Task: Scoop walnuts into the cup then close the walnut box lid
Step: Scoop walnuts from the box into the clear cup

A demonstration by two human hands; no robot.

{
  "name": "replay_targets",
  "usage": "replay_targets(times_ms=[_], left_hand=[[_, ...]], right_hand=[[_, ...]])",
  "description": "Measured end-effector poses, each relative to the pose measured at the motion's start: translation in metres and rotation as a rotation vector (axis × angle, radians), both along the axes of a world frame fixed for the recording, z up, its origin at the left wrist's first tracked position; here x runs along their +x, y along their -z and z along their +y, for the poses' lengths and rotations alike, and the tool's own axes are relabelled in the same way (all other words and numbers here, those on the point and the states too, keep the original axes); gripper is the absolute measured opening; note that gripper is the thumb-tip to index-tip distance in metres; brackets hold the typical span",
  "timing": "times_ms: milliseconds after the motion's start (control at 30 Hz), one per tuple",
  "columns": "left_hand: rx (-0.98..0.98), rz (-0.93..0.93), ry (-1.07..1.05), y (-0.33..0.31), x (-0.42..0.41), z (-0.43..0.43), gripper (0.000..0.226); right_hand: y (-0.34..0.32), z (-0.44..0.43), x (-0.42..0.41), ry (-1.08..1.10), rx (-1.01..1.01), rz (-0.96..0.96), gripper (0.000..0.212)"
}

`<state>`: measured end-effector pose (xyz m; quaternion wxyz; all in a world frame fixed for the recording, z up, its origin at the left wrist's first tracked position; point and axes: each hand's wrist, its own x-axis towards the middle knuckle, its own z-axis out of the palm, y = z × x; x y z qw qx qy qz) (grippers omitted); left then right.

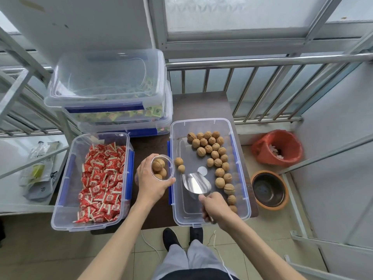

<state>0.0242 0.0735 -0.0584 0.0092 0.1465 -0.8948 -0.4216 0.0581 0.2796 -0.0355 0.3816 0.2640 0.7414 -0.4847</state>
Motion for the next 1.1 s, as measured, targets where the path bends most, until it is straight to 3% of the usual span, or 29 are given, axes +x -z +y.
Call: replay_targets(times_ms=[167, 300, 500, 767, 867, 1100], left_hand=[[0.006, -0.025, -0.007, -0.001, 0.001, 0.0, 0.088], [-0.004, -0.022, -0.004, -0.002, 0.0, 0.0, 0.087], [-0.001, -0.023, -0.016, -0.001, 0.0, 0.001, 0.088], [0.02, -0.028, -0.028, -0.002, 0.0, 0.001, 0.088], [0.037, -0.021, -0.038, -0.001, 0.001, 0.002, 0.089], [0.021, -0.032, -0.047, -0.003, 0.0, 0.002, 0.089]], right_hand=[[0.021, -0.038, -0.03, 0.448, -0.352, -0.124, 0.019], [0.031, -0.057, -0.063, 0.698, -0.483, -0.11, 0.014], [0.058, -0.07, -0.108, 0.7, -0.317, -0.03, 0.026], [0.068, -0.055, -0.091, 0.753, -0.117, 0.155, 0.008], [0.069, -0.05, -0.075, 0.825, -0.098, 0.159, 0.004], [0.076, -0.045, -0.1, 0.74, -0.103, 0.192, 0.008]])
